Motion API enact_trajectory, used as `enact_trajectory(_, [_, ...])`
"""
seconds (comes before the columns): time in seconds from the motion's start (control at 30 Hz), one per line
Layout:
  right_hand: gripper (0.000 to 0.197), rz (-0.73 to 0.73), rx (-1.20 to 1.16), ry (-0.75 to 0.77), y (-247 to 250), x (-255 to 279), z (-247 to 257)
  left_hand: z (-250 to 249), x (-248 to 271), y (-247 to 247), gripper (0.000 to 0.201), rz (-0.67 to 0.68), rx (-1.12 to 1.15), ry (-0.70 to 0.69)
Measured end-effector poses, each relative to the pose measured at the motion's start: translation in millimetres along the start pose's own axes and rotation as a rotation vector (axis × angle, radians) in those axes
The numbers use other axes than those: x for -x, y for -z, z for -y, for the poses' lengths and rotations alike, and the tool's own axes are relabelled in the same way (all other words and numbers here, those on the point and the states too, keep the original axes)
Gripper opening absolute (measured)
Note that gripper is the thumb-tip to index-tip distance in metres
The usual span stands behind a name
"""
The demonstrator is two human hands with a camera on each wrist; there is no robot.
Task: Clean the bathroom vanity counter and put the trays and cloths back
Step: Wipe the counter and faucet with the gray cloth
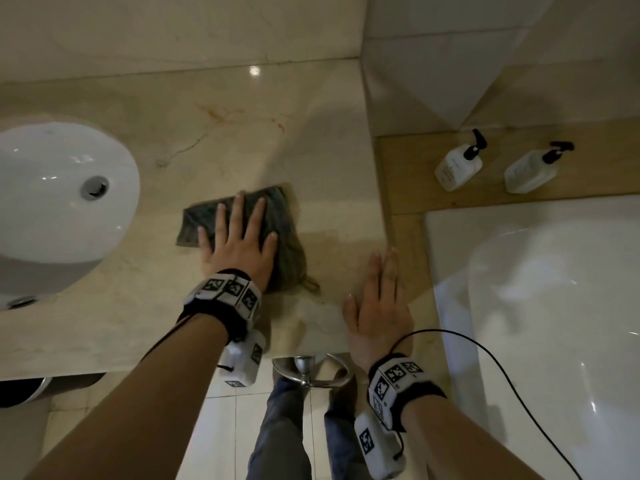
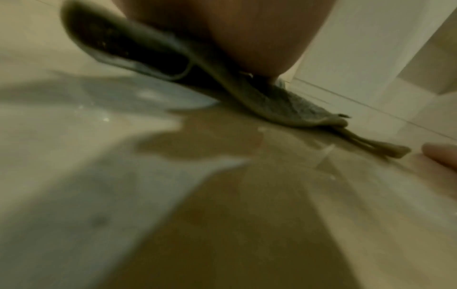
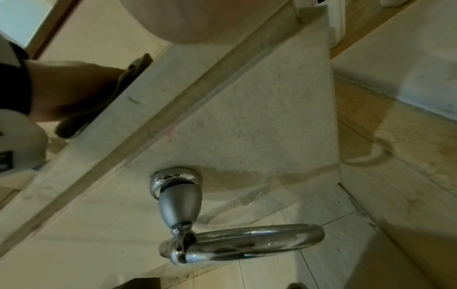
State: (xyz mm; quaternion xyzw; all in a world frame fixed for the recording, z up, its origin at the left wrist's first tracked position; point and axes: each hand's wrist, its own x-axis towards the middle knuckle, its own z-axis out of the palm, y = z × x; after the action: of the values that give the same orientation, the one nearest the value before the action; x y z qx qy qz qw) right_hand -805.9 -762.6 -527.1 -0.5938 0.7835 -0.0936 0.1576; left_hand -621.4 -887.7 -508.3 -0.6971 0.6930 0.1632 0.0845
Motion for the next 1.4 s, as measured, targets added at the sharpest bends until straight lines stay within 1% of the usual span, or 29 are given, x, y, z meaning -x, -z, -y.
enact_trajectory(0.1, [0.075,0.015,0.018,-0.013,0.5,-0.9,0.5,-11.0,4.1,-2.5,0.062,0.03,-0.004,0.037])
enact_trajectory(0.17, [0.076,0.02,0.024,-0.016,0.5,-1.3,1.6,-26.2,10.4,-5.7,0.063,0.049,-0.016,0.024])
enact_trajectory(0.23, [0.076,0.028,0.023,-0.023,0.7,-1.7,2.7,-41.1,24.6,-11.3,0.064,0.065,-0.057,-0.08])
enact_trajectory(0.33, [0.072,0.042,0.0,-0.025,0.5,-2.3,1.4,-59.5,56.6,-27.4,0.064,0.093,-0.137,-0.323])
enact_trajectory(0.37, [0.072,0.05,-0.003,-0.022,0.4,-2.3,0.6,-62.1,64.1,-32.3,0.063,0.096,-0.15,-0.38])
enact_trajectory(0.43, [0.071,0.062,-0.003,-0.022,1.2,-1.6,-0.1,-61.7,68.4,-35.8,0.061,0.114,-0.166,-0.427])
enact_trajectory(0.6, [0.074,0.075,0.0,-0.033,4.1,-1.5,1.7,-61.5,51.9,-26.1,0.06,0.15,-0.191,-0.464])
enact_trajectory(0.97, [0.074,0.109,0.005,-0.054,8.7,-3.0,4.0,-109.2,-27.5,-3.6,0.059,0.158,-0.15,-0.429])
enact_trajectory(1.13, [0.087,0.109,0.002,-0.046,10.4,-2.5,4.0,-117.6,-34.6,-4.2,0.059,0.125,-0.123,-0.399])
enact_trajectory(1.23, [0.089,0.102,0.014,-0.04,9.6,-2.6,3.2,-124.1,-33.0,-6.4,0.06,0.09,-0.107,-0.368])
enact_trajectory(1.4, [0.093,0.105,0.016,-0.036,7.4,-1.7,1.9,-122.8,-32.0,-11.5,0.061,0.055,-0.081,-0.374])
